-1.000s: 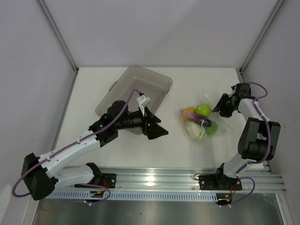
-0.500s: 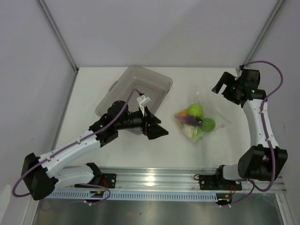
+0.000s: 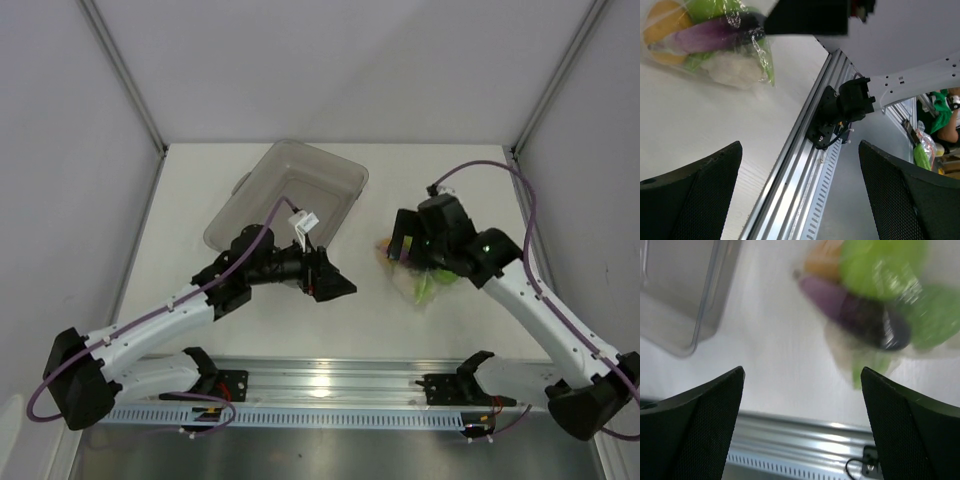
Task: Place the food in the zip-top bag and seal the zipper
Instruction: Reset both arms
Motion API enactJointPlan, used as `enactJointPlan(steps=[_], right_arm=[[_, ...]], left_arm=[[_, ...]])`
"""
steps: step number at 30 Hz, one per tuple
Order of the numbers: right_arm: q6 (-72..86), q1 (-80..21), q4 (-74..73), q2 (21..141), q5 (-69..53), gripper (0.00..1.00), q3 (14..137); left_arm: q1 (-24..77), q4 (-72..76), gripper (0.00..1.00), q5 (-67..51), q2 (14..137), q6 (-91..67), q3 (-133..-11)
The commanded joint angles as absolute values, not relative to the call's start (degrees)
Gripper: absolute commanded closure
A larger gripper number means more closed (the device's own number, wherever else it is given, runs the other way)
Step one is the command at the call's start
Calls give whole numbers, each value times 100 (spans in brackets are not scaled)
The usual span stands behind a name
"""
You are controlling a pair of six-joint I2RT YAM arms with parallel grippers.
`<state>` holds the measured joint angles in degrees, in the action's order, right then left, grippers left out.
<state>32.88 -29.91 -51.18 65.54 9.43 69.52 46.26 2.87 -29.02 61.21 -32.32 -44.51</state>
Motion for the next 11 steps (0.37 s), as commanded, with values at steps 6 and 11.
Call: enactJointPlan(steps=[6,11], right_arm=[[5272,-5140,-5854,5679,2803,1,6041],[5924,-6203,-5250,4967,3252,1,5099]], left_arm=[[4658,887,1,-2409,5353,-4411,-3527],[4658,1527,0,-2644,4967,-4974,-2815]])
